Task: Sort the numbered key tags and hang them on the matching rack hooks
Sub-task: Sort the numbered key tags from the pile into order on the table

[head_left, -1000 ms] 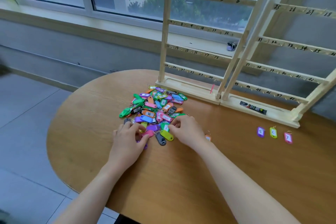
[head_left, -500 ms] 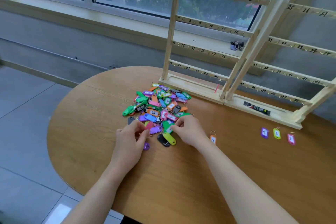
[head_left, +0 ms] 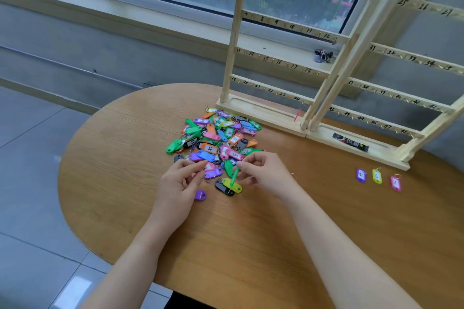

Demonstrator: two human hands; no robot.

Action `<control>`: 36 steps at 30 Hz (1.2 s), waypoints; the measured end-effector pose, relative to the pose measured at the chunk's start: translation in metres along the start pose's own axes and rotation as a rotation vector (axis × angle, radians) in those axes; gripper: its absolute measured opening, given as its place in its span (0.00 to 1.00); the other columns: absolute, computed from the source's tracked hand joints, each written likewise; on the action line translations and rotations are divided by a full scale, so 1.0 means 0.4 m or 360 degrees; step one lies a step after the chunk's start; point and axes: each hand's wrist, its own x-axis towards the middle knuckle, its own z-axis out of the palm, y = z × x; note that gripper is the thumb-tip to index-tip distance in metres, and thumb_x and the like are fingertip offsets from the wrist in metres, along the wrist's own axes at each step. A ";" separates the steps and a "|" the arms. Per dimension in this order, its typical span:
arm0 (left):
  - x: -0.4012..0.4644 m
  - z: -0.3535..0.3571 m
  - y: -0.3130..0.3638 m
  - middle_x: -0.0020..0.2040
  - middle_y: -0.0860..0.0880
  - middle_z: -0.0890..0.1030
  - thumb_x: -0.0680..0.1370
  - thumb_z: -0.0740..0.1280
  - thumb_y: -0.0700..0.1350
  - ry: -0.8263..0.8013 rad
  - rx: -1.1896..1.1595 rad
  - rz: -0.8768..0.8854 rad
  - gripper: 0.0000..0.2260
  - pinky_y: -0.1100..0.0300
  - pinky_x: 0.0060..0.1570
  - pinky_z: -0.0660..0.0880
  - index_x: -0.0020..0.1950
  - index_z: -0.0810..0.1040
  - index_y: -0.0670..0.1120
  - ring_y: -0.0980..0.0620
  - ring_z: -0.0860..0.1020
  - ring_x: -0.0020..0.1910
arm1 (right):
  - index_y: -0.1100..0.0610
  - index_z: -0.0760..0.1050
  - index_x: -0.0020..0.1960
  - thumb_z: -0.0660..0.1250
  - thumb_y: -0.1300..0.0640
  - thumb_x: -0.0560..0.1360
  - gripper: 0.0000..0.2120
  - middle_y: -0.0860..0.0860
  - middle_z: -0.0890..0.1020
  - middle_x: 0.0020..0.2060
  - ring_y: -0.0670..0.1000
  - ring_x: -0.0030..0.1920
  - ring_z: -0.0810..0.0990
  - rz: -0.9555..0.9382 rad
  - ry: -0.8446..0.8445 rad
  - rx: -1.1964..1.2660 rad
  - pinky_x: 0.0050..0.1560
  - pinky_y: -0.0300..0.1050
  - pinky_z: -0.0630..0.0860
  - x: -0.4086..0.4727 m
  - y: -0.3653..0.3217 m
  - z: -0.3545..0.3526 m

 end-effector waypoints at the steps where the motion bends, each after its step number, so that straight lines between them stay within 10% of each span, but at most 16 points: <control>1: 0.001 0.000 -0.001 0.44 0.52 0.78 0.79 0.70 0.39 0.0003 -0.0010 -0.0006 0.12 0.71 0.38 0.67 0.61 0.84 0.48 0.57 0.71 0.35 | 0.67 0.80 0.52 0.73 0.60 0.78 0.10 0.61 0.86 0.43 0.48 0.35 0.85 0.0004 0.0001 0.0038 0.37 0.41 0.80 -0.003 -0.001 0.001; 27: -0.007 0.000 -0.027 0.40 0.57 0.82 0.77 0.74 0.45 0.0072 -0.0155 -0.0123 0.09 0.59 0.36 0.71 0.46 0.79 0.60 0.47 0.74 0.36 | 0.60 0.82 0.52 0.72 0.58 0.78 0.06 0.51 0.81 0.29 0.46 0.25 0.74 0.0040 0.0179 -0.0053 0.25 0.37 0.69 -0.119 0.028 -0.117; 36: -0.041 0.039 0.047 0.42 0.59 0.84 0.77 0.73 0.45 -0.0054 -0.0114 -0.0005 0.08 0.59 0.38 0.72 0.48 0.79 0.59 0.51 0.76 0.37 | 0.68 0.82 0.53 0.68 0.65 0.80 0.06 0.66 0.84 0.45 0.53 0.34 0.85 0.0141 0.0367 0.0274 0.35 0.42 0.82 -0.189 0.107 -0.242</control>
